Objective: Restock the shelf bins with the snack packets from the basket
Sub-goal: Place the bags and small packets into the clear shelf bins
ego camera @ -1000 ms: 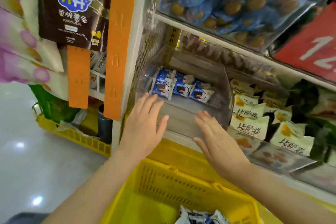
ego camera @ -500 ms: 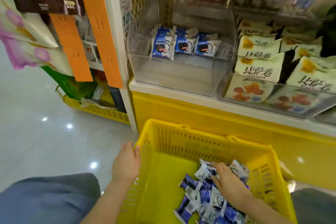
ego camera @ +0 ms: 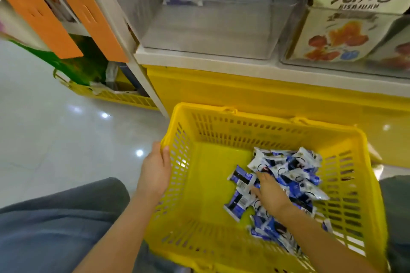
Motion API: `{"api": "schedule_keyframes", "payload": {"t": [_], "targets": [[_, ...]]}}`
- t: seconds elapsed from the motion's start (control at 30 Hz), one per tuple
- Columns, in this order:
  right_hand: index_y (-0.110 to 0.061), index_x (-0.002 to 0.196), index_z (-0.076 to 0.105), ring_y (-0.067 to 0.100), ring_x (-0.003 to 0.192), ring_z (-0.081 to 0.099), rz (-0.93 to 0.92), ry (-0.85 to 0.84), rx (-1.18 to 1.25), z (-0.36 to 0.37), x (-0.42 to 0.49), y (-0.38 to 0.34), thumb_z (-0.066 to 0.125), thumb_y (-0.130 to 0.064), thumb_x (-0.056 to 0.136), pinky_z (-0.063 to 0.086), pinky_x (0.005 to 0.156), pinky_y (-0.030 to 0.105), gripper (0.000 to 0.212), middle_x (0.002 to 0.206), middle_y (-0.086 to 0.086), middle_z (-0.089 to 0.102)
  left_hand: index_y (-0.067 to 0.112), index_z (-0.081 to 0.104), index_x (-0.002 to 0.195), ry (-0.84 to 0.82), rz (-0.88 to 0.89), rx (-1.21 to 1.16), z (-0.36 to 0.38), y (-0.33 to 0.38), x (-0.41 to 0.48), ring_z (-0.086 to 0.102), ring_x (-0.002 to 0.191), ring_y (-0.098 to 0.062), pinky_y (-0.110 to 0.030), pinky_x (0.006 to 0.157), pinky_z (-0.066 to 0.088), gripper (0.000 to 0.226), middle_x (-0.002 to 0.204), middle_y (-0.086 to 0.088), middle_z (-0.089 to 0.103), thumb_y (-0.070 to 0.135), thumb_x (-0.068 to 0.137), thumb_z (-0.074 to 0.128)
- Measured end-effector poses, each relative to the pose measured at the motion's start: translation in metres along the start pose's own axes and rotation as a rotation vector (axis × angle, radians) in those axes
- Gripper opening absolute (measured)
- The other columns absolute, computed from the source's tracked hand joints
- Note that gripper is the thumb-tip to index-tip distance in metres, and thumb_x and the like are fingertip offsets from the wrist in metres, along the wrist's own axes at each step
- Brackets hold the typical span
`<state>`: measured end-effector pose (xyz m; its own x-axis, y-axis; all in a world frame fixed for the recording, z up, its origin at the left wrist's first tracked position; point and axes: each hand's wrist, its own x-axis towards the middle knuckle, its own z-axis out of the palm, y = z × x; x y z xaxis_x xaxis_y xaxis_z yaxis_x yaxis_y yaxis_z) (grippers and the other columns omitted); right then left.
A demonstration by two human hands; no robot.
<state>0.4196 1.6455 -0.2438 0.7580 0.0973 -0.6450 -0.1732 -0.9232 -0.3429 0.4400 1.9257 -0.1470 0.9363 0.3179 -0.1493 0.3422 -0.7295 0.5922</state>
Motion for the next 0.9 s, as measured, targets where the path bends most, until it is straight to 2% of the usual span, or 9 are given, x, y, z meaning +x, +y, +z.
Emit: {"api": "schedule_keyframes", "payload": {"t": [0.17, 0.27, 0.33, 0.43, 0.53, 0.63, 0.7, 0.8, 0.9], "targets": [[-0.006, 0.143, 0.031, 0.028, 0.134, 0.030, 0.027, 0.016, -0.169, 0.005, 0.026, -0.009, 0.038, -0.039, 0.100, 0.023, 0.112, 0.035, 0.054, 0.143, 0.013, 0.039, 0.016, 0.040, 0.089, 0.019, 0.011, 0.006, 0.003, -0.003, 0.001, 0.051, 0.064, -0.032, -0.034, 0.056, 0.034, 0.021, 0.067, -0.006, 0.052, 0.032, 0.099, 0.032], [-0.009, 0.135, 0.046, 0.027, 0.116, 0.052, 0.053, 0.021, -0.057, 0.001, 0.033, -0.011, 0.047, -0.028, 0.098, 0.042, 0.100, 0.036, 0.042, 0.130, 0.014, 0.055, 0.015, 0.042, 0.093, 0.032, -0.016, 0.019, 0.004, -0.002, 0.001, 0.055, 0.070, -0.035, -0.034, 0.057, 0.033, 0.021, 0.073, -0.008, 0.054, 0.032, 0.099, 0.032], [-0.005, 0.125, 0.056, 0.025, 0.094, 0.060, 0.053, 0.037, 0.055, -0.004, 0.033, -0.013, 0.050, -0.022, 0.097, 0.048, 0.086, 0.036, 0.033, 0.118, 0.016, 0.062, 0.014, 0.047, 0.107, 0.032, -0.013, 0.030, 0.003, 0.001, 0.000, 0.056, 0.082, -0.033, -0.032, 0.063, 0.035, 0.023, 0.091, -0.009, 0.055, 0.030, 0.099, 0.032], [-0.005, 0.111, 0.062, 0.021, 0.073, 0.052, -0.001, 0.086, 0.212, -0.012, 0.025, -0.017, 0.054, -0.019, 0.095, 0.045, 0.069, 0.032, 0.023, 0.093, 0.017, 0.065, 0.016, 0.042, 0.133, 0.057, 0.121, 0.065, -0.002, 0.011, -0.001, 0.050, 0.100, -0.026, -0.039, 0.083, 0.043, 0.035, 0.123, -0.011, 0.044, 0.018, 0.098, 0.037], [-0.011, 0.095, 0.065, 0.026, 0.080, 0.058, -0.091, 0.166, 0.448, -0.027, 0.011, -0.025, 0.061, -0.018, 0.091, 0.049, 0.076, 0.034, 0.009, 0.090, 0.014, 0.064, 0.010, 0.051, 0.125, 0.091, 0.341, 0.120, 0.002, 0.021, -0.005, 0.048, 0.103, -0.029, -0.040, 0.088, 0.038, 0.033, 0.116, -0.013, 0.051, 0.005, 0.093, 0.043], [-0.025, 0.086, 0.063, 0.010, 0.078, 0.061, -0.227, 0.292, 0.576, -0.046, -0.008, -0.045, 0.064, -0.017, 0.089, 0.052, 0.073, 0.023, 0.009, 0.082, -0.004, 0.063, 0.007, 0.062, 0.105, 0.008, 0.375, -0.028, 0.016, 0.031, -0.016, 0.051, 0.095, -0.023, -0.032, 0.083, 0.039, 0.023, 0.099, -0.008, 0.058, 0.005, 0.092, 0.044], [-0.026, 0.086, 0.065, 0.001, 0.077, 0.061, -0.327, 0.366, 0.598, -0.055, -0.024, -0.063, 0.065, -0.015, 0.087, 0.053, 0.074, 0.018, 0.011, 0.084, -0.012, 0.062, 0.010, 0.064, 0.098, -0.108, 0.170, -0.242, 0.030, 0.039, -0.025, 0.054, 0.094, -0.022, -0.028, 0.083, 0.040, 0.019, 0.097, -0.006, 0.060, 0.008, 0.096, 0.045], [-0.018, 0.089, 0.071, 0.007, 0.078, 0.063, -0.548, 0.452, 0.452, -0.058, -0.052, -0.085, 0.069, -0.015, 0.084, 0.052, 0.072, 0.021, 0.006, 0.084, -0.011, 0.063, 0.019, 0.060, 0.093, -0.444, -0.384, -0.720, 0.040, 0.059, -0.037, 0.059, 0.087, -0.019, -0.032, 0.079, 0.046, 0.027, 0.095, -0.003, 0.063, 0.033, 0.098, 0.037], [-0.013, 0.089, 0.074, 0.017, 0.080, 0.065, -0.784, 0.474, 0.194, -0.051, -0.074, -0.088, 0.069, -0.016, 0.081, 0.048, 0.073, 0.023, 0.010, 0.087, 0.000, 0.069, 0.015, 0.063, 0.087, -0.591, -0.527, -1.078, 0.048, 0.063, -0.046, 0.065, 0.067, -0.011, -0.026, 0.059, 0.052, 0.028, 0.076, -0.002, 0.069, 0.036, 0.094, 0.045]]}}
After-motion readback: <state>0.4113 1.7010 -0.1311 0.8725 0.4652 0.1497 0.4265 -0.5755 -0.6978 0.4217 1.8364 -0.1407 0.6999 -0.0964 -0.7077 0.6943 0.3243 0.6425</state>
